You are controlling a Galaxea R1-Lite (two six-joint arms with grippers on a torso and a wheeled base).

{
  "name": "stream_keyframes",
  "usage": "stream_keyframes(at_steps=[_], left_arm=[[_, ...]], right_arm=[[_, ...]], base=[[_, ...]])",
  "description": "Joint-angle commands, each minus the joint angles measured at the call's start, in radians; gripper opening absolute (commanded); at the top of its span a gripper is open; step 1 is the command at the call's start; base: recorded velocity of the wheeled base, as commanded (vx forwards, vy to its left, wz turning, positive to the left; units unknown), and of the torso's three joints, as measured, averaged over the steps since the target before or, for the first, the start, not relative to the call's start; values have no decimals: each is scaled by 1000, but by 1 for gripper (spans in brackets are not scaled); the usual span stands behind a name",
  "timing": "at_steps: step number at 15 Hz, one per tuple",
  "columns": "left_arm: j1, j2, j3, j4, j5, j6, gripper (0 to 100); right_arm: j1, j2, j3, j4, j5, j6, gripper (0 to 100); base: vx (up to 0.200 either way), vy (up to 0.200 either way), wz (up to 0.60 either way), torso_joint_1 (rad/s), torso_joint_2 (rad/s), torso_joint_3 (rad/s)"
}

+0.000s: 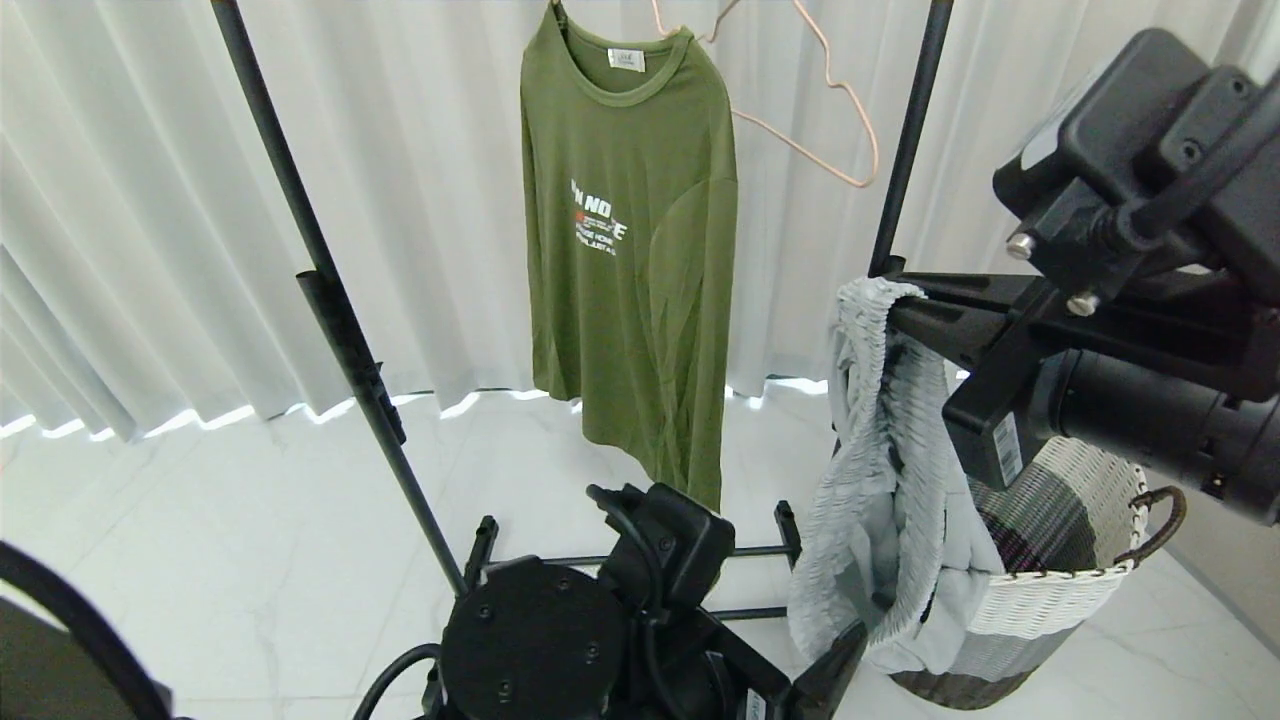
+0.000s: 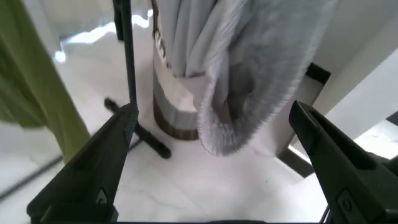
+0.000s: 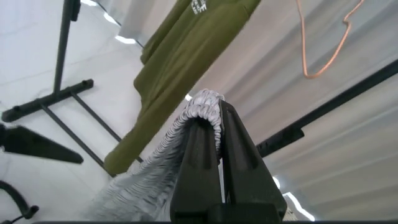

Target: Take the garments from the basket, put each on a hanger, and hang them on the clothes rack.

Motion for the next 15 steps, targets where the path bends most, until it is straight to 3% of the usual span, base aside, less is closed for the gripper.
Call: stream_keyframes(at_steps=[1, 9, 10, 12, 14, 15], left_arm=[[24, 75, -9, -1, 2, -21, 100], [81, 183, -9, -2, 49, -107, 100], [81, 185, -1, -2, 49, -107, 0], [76, 183, 23, -2, 66, -96, 0], [68, 185, 103, -50, 157, 51, 0], [67, 185, 129, -88, 160, 89, 0]], right_arm=[[24, 6, -13, 0, -6, -7, 0], [46, 1, -27, 1, -9, -10, 0], [46, 0, -27, 1, -9, -10, 0], [46, 0, -25, 1, -9, -10, 0], [44, -2, -14, 1, -9, -7, 0], [41, 0, -8, 1, -9, -7, 0]], base=[[0, 0, 0, 0, 0, 0], [0, 0, 0, 0, 0, 0], [0, 0, 0, 0, 0, 0], [0, 0, 0, 0, 0, 0], [0, 0, 0, 0, 0, 0], [0, 0, 0, 0, 0, 0]])
